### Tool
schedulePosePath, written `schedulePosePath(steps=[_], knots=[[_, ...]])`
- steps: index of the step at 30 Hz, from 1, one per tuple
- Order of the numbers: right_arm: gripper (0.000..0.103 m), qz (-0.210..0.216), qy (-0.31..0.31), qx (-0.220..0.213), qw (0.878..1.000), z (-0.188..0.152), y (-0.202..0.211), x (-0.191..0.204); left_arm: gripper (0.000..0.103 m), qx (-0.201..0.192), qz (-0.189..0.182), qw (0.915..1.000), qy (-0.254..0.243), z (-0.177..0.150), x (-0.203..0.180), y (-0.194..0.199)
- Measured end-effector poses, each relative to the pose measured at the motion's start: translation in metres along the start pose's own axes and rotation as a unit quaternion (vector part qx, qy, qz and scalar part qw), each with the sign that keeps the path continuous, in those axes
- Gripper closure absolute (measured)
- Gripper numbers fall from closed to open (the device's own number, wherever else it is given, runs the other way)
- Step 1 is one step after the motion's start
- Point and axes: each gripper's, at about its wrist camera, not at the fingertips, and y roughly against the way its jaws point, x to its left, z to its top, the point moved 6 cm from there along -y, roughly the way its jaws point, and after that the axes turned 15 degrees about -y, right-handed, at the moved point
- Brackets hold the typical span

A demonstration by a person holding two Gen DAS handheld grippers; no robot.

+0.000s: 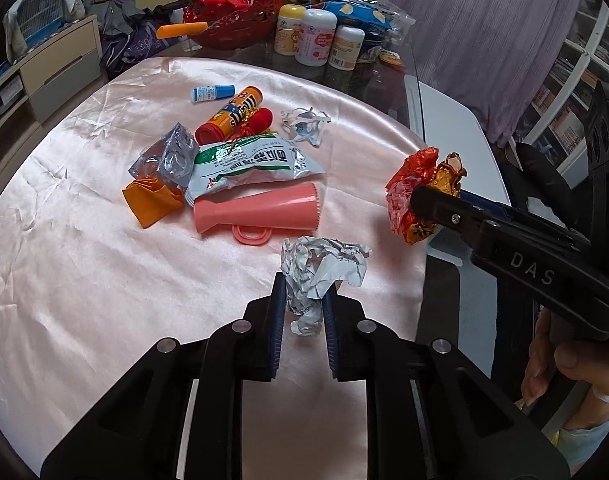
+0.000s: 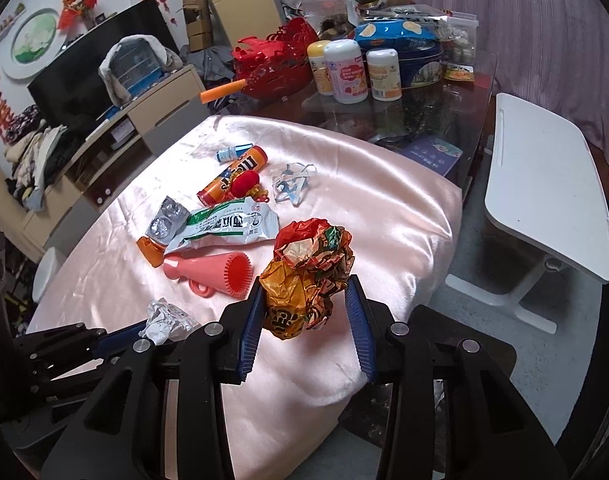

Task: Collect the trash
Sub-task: 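Grasp the crumpled foil with the left tool while the right tool grasps the red-orange snack wrapper, then carry the foil and wrapper over the black bin and open both tools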

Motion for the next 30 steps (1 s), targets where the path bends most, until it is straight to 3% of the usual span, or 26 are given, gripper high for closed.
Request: schedulePosePath(steps=[15,30], knots=[[0.062,-0.043,-0.039,-0.019,0.998,-0.013,0.057,-0.085,0.086,0.0,-0.044,0.9977,-0.051,0.002,-0.091,0.0],[0.062,-0.097,-0.084,0.032,0.991,-0.034,0.035,-0.171,0.086,0.055,-0.077,0.9918,-0.086,0.01,-0.149,-0.069]])
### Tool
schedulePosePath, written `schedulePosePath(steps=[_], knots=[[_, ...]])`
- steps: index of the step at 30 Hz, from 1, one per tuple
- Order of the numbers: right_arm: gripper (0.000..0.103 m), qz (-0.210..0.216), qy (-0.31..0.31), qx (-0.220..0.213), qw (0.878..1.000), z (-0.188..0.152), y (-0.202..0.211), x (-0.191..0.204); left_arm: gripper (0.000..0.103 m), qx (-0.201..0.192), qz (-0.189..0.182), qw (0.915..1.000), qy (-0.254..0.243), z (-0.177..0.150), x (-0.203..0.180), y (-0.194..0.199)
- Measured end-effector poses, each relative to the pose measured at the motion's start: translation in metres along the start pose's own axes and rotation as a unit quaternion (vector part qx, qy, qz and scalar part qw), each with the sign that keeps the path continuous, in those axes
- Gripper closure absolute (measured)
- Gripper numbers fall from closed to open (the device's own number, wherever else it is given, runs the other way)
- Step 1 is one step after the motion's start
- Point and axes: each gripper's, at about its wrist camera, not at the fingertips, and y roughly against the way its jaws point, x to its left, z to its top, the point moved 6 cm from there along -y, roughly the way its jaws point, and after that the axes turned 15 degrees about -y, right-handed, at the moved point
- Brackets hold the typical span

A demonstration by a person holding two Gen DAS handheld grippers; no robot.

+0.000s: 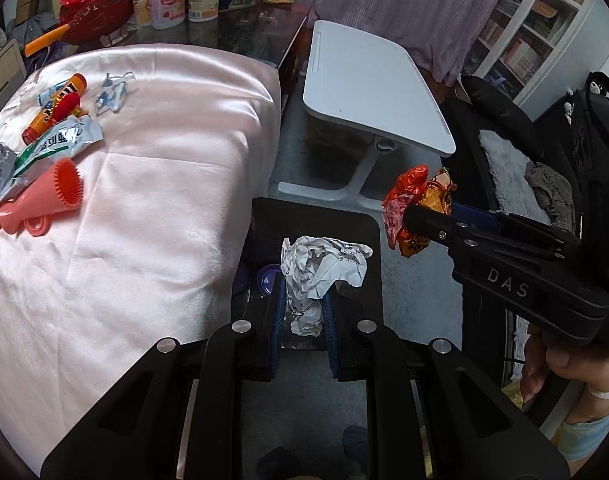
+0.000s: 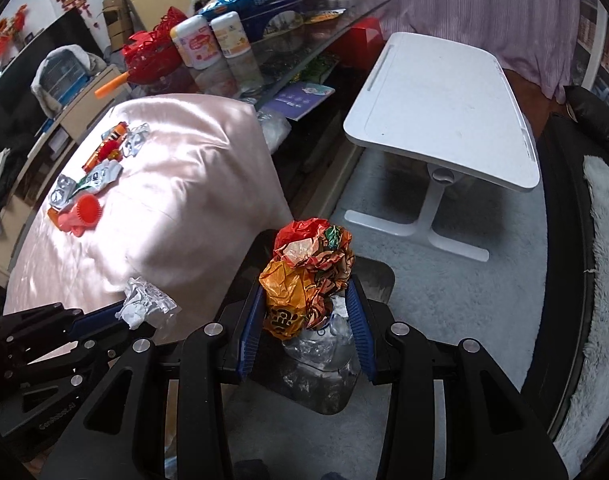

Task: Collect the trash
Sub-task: 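Carry the foil and wrapper over the black bin and open both tools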

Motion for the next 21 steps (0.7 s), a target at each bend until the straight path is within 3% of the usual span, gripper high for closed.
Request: schedulePosePath(steps=[11,13,15,21], knots=[[0.058,-0.002,-0.009,0.035,0.999,0.001,-0.026,-0.009,0.083,0.039,-0.012,0.9991,-0.004,0.004,-0.006,-0.039],[0.055,-0.001,-0.011,0.036,0.999,0.003,-0.027,-0.008,0.079,0.041,-0.008,0.9991,-0.006,0.004,-0.005,-0.039],[0.046,0.0,-0.014,0.033,0.999,0.006,-0.027,-0.007,0.075,0.041,-0.004,0.9991,-0.005,0.004,-0.004,-0.037],[0.041,0.003,-0.021,0.016,1.0,0.011,-0.014,-0.004,0.064,0.024,0.003,0.9997,-0.001,0.005,-0.001,-0.017]])
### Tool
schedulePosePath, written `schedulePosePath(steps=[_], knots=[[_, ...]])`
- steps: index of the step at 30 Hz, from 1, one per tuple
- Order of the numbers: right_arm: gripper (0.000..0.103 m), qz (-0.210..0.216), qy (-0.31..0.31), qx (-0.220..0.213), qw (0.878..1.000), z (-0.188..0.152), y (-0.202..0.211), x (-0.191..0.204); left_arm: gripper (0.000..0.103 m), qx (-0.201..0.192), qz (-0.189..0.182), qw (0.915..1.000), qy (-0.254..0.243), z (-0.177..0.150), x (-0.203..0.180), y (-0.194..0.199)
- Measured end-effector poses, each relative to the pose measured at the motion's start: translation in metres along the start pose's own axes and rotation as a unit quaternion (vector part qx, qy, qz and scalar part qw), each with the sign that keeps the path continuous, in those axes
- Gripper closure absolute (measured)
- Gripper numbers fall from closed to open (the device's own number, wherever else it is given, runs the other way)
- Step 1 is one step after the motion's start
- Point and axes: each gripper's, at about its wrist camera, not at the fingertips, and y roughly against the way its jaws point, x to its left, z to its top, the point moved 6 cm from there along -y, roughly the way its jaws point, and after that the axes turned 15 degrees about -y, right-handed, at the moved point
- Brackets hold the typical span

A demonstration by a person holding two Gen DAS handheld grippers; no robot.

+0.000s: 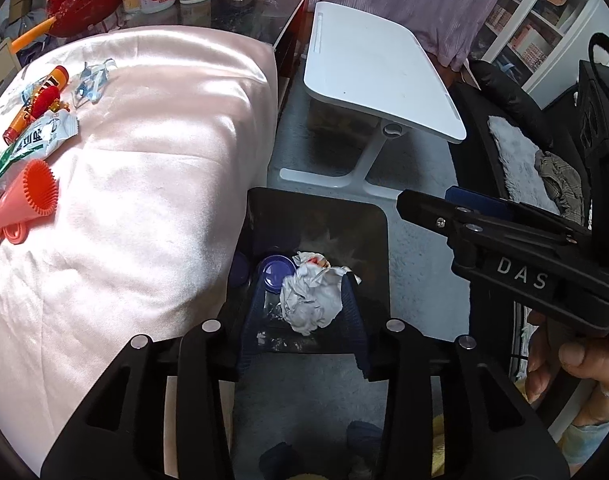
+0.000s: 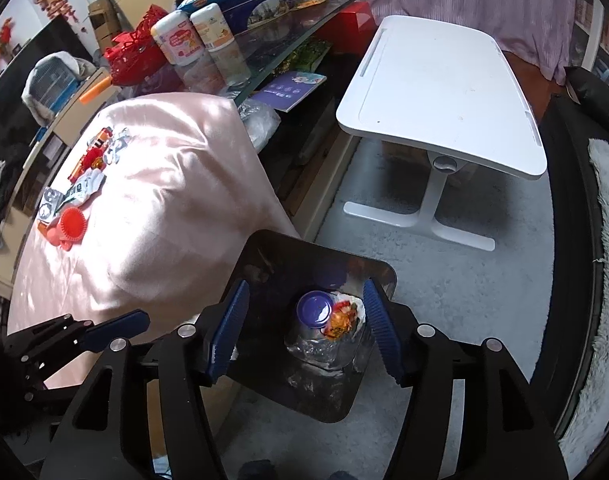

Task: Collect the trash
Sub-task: 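Carry the foil and wrapper over the black bin and open both tools, then move both open tools back over the table toward the orange paper and pink cone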

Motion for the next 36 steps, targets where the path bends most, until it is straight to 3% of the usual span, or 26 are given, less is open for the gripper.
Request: schedulePosePath(steps=[9,15,24,36], knots=[[0.036,0.016,0.002,-0.032,0.999,0.003,0.034,0.014,0.056,-0.037,0.022,0.9991,0.007,-0.007,0.01,0.051],[0.03,0.047,0.025,-0.051,0.997,-0.003,0.057,0.05,0.042,-0.071,0.053,0.9958,0.026,-0.022,0.032,0.101],[0.029,0.082,0.075,-0.04,0.993,-0.024,0.056,0.118,0.041,-0.087,0.1,0.9872,0.09,-0.063,0.093,0.145],[0.029,0.099,0.097,-0.029,0.99,-0.028,0.025,0.176,0.041,-0.09,0.118,0.9794,0.137,-0.087,0.167,0.151]])
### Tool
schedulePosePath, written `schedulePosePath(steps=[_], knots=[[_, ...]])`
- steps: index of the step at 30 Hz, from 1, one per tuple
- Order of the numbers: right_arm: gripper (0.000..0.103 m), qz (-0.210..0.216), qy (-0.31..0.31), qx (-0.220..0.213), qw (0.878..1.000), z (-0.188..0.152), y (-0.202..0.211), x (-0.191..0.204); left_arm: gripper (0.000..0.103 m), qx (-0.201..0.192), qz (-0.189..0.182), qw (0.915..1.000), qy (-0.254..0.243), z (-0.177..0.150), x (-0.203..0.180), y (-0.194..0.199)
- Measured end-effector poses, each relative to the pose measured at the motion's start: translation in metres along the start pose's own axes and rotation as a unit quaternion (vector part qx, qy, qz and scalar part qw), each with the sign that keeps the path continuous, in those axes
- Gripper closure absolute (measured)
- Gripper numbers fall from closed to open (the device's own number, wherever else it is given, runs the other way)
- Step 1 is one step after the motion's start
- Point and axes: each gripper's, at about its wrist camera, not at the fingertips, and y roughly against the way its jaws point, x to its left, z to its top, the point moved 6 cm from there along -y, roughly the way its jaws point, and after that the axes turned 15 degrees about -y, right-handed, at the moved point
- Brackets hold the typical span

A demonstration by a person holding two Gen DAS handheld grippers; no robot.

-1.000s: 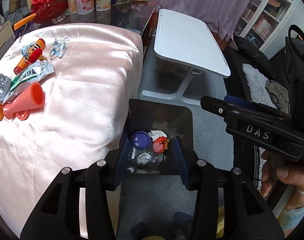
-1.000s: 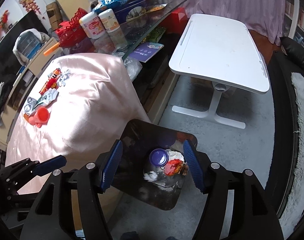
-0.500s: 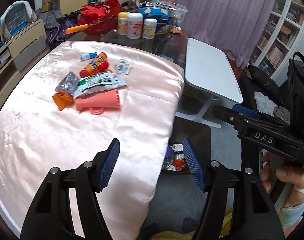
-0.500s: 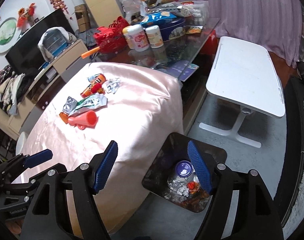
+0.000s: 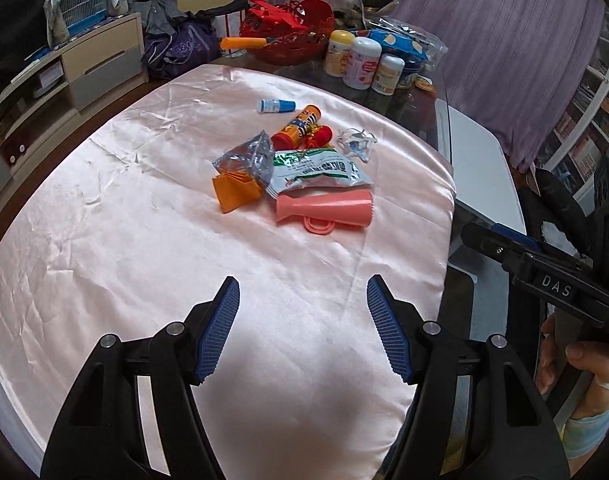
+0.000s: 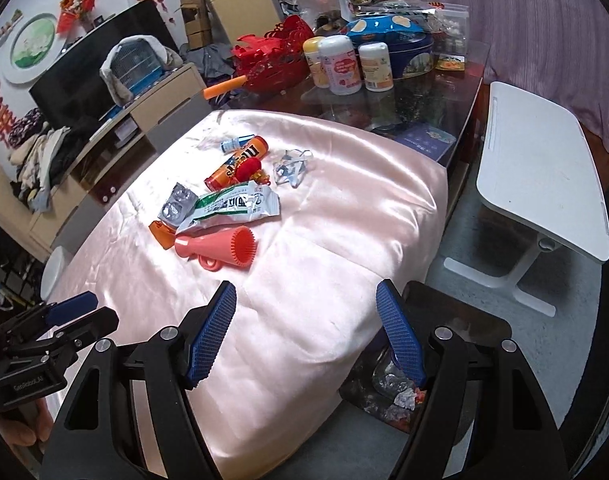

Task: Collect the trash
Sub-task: 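Move both open tools back over the table toward the orange paper and pink cone, then grasp the orange paper with the left tool while the right tool grasps the pink silicone cone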

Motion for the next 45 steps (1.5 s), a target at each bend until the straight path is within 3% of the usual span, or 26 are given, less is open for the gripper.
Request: schedulePosePath(steps=[4,9,22,27,36,41,45], knots=[[0.03,0.006,0.019,0.004,1.0,0.004,-0.015,0.017,0.041,-0.01,0.006,0.9999,0.007,0.01,0.021,-0.007],[0.041,0.015,0.047,0.024,0.998,-0.001,-0.038,0.041,0.042,-0.01,0.011,0.9998,0.012,0.019,0.04,-0.023],[0.04,-0.001,0.062,0.052,0.997,-0.013,-0.078,0.054,0.043,0.014,0.0,0.9999,0.01,0.033,0.066,-0.079],[0.026,-0.004,0.068,0.058,0.996,-0.012,-0.092,0.051,0.044,0.022,-0.01,0.9996,0.012,0.035,0.068,-0.097],[0.019,0.008,0.114,0.035,0.993,0.0,-0.113,0.066,0.051,0.023,-0.013,0.9996,0.008,0.039,0.07,-0.114],[0.019,0.031,0.117,0.039,0.992,0.002,-0.117,0.073,0.051,0.021,-0.007,0.9997,0.01,0.045,0.075,-0.118],[0.021,0.051,0.119,0.046,0.991,-0.001,-0.117,0.078,0.057,0.022,-0.002,0.9997,0.004,0.046,0.075,-0.119]])
